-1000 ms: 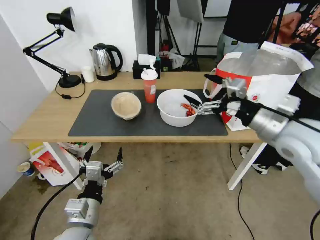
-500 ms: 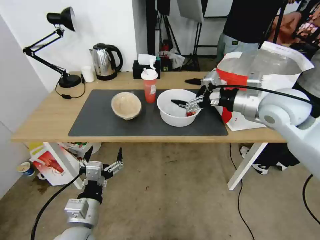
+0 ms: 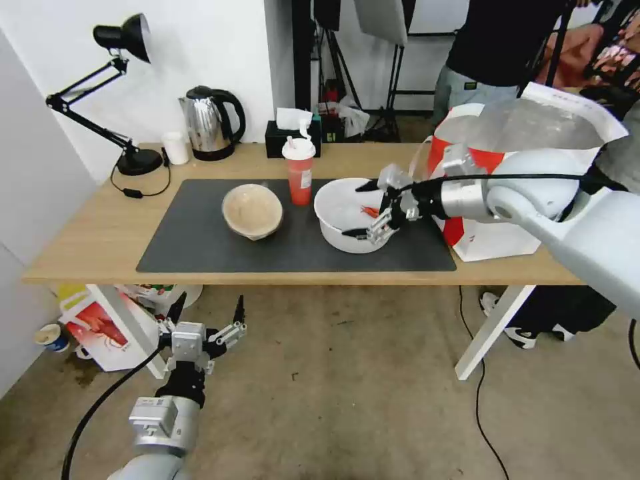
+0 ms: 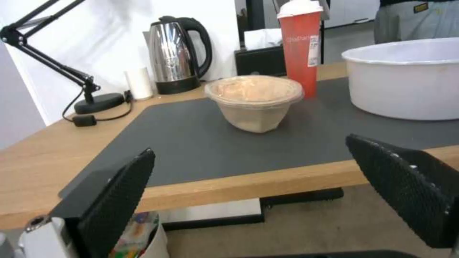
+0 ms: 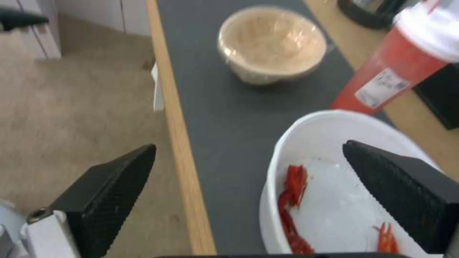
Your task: Pick up the trash from the table and place it into the takeout bag.
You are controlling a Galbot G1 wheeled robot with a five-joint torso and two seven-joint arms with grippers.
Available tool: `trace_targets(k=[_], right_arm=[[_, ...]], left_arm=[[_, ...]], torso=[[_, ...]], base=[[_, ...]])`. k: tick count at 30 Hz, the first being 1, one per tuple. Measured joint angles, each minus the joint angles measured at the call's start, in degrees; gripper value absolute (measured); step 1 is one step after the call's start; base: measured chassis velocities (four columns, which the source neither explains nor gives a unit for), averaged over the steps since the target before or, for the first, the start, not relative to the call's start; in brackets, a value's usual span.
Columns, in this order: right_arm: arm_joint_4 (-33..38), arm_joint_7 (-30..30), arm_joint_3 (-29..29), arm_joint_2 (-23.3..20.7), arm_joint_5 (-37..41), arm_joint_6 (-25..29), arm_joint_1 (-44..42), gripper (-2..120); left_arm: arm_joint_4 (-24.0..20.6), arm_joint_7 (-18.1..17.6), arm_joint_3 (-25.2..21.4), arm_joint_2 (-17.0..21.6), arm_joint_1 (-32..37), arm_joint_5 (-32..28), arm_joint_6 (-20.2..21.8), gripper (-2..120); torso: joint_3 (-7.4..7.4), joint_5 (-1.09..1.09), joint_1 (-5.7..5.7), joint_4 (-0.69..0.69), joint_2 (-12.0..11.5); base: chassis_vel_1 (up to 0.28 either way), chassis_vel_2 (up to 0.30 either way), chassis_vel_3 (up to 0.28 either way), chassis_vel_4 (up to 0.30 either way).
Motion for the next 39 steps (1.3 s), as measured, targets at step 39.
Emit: trace_targets(k=[39], right_arm=[[-11.30,6.75,-7.51,7.28,6.76,-7.79,6.60,100]], left_arm=[[0.00,0.00,0.00,0.00,0.00,0.00,0.00,100]], torso=[[0.00,0.00,-0.01,0.00,0.01]], base=[[0.000,0.000,0.000,0.000]])
